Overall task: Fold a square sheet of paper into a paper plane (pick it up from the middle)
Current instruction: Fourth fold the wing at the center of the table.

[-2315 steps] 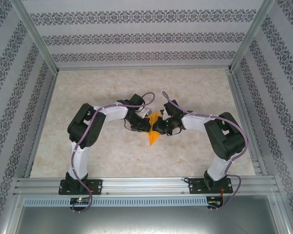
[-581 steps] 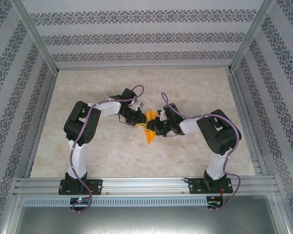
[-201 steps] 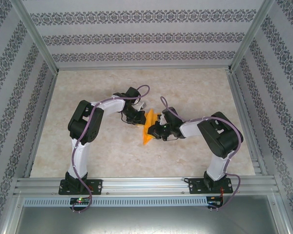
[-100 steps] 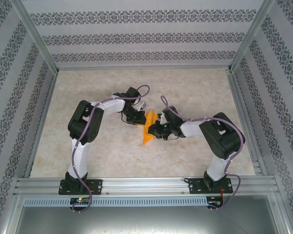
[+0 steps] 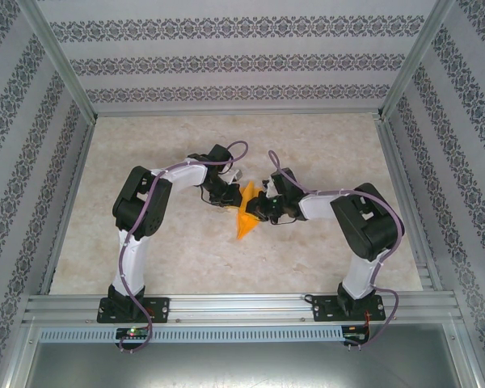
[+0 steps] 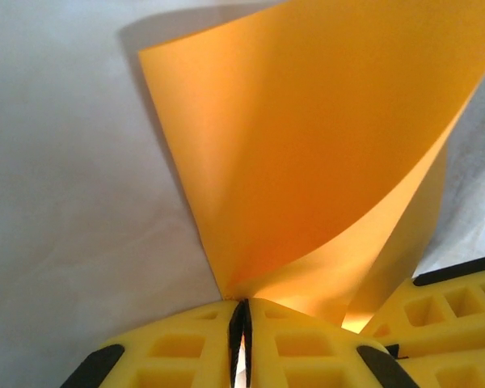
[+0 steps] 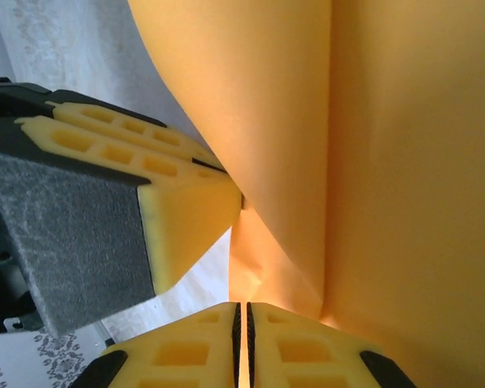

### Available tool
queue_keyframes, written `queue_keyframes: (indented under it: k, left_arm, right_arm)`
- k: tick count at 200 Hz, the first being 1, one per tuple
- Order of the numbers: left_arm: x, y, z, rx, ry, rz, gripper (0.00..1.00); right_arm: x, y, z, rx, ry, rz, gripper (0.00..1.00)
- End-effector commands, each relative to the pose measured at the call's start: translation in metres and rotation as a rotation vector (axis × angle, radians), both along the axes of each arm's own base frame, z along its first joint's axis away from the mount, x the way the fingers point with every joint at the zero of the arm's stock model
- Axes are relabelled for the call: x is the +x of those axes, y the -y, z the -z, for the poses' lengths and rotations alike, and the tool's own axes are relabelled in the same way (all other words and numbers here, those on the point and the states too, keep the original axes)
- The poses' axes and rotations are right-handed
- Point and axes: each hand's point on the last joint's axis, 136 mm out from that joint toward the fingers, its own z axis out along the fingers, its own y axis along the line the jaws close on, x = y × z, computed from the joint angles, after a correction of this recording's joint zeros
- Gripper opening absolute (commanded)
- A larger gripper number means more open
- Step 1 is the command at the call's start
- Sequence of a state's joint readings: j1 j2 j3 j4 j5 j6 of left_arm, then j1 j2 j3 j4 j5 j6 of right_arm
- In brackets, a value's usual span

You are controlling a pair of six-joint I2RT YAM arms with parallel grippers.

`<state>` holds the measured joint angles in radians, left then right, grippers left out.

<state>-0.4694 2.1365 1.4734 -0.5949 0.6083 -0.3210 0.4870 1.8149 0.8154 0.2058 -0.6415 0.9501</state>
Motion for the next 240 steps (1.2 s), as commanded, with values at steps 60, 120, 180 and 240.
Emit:
queue_keyframes:
  k: [60, 120, 180, 240]
  left_arm:
    - [-0.014, -0.006, 0.021, 0.083, -0.044, 0.01, 0.19]
    - [0.0, -0.005, -0.026, 0.059, 0.056, -0.027, 0.29]
    - [-0.036, -0.015, -0.041, 0.069, 0.053, -0.073, 0.41]
    - [-0.079, 0.01, -0.035, -0.004, 0.039, -0.083, 0.46]
  right_arm:
    - [0.011, 0.003, 0.021, -0.045, -0.024, 0.004, 0.11]
    - [0.004, 0.005, 0.03, -0.053, -0.06, 0.009, 0.1]
    - [0.002, 0.004, 0.03, -0.035, -0.072, 0.025, 0.09]
    - [0.0, 0.003, 0.03, -0.016, -0.094, 0.037, 0.07]
